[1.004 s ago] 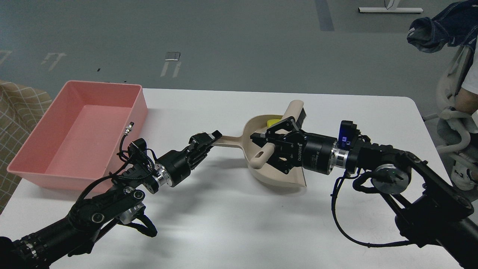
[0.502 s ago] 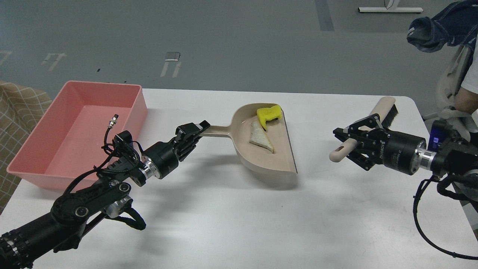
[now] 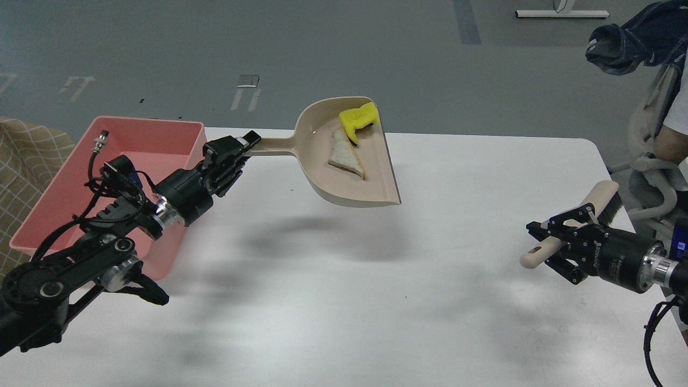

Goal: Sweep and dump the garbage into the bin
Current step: 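Carry the loaded dustpan with the left gripper over the pink bin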

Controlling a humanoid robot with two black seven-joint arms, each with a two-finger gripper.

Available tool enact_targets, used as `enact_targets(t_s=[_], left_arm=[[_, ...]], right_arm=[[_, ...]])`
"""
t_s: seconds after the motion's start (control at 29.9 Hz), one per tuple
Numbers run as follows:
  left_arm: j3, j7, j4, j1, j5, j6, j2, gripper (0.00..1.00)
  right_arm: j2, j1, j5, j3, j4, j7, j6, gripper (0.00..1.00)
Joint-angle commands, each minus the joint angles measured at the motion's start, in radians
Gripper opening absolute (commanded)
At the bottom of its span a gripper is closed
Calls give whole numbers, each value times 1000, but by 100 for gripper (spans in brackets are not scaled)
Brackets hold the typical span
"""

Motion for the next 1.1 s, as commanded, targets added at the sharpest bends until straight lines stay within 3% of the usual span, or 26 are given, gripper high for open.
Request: enact_targets(t_s=[0.0, 0.23, 0.37, 0.8, 0.94, 1.07], left_arm=[[-58, 0, -76, 50, -13, -3, 88, 19], [-114, -7, -99, 151, -16, -30, 192, 20], [-158, -44, -97, 229, -63, -38, 255, 20], [-164, -44, -68, 275, -240, -40, 385, 20], [-164, -44, -45, 283, -295, -40, 404, 20], [-164, -44, -25, 283, -297, -40, 412, 20]], right_arm=[[10, -3, 1, 10, 1, 0, 0, 0], [27, -4, 0, 22, 2, 0, 0, 0], [25, -4, -9, 21, 1, -1, 0, 0], [19, -22, -22, 18, 1, -6, 0, 0], [25, -21, -106, 18, -1, -8, 0, 12], [13, -22, -170, 10, -2, -12, 0, 13]])
